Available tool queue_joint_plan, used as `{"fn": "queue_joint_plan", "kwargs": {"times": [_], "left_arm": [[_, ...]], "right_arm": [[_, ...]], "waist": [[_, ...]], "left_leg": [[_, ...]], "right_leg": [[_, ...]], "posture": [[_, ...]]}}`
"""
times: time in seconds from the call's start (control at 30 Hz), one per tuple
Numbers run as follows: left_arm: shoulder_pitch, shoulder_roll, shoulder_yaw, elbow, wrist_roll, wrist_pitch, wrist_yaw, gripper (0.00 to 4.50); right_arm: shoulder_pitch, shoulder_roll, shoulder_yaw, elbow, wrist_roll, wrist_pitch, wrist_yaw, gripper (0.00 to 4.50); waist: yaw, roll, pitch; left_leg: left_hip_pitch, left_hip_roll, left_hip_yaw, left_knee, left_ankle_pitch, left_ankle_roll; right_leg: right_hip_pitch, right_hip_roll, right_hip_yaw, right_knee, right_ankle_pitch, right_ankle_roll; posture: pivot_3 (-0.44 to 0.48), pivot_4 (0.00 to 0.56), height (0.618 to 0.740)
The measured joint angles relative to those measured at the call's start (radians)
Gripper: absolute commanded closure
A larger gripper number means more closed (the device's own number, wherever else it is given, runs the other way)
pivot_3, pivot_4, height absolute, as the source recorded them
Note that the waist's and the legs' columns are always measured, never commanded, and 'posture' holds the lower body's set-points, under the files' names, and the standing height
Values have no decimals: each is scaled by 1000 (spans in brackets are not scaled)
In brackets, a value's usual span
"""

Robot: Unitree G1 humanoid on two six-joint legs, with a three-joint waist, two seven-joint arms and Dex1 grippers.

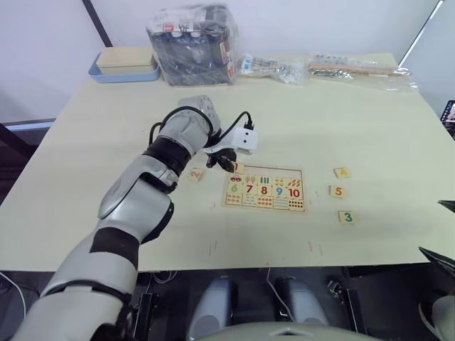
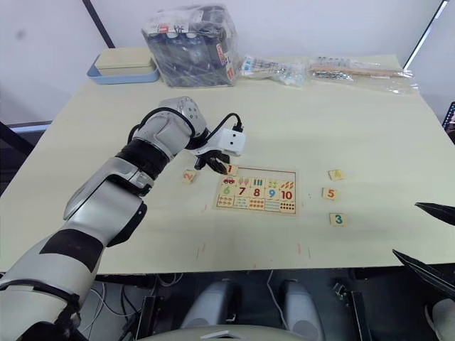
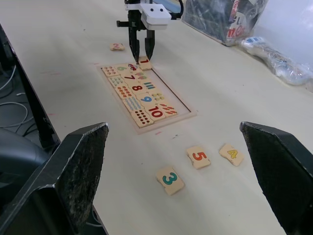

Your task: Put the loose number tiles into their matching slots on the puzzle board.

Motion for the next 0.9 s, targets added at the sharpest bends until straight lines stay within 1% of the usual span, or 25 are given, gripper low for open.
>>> {"fn": "queue_joint_plan", "kwargs": {"times": [0.9], "left_arm": [[0,-18,4,-1,13,21,-4,3533]], "right_arm": [[3,18,22,-21,-5,-10,-27,0]], "waist": [[0,0,0]], "left_leg": [[-2,0,0,7,-1,1]], "right_leg": [[0,0,0,1,1,2]], "posture": [[0,150,740]]}}
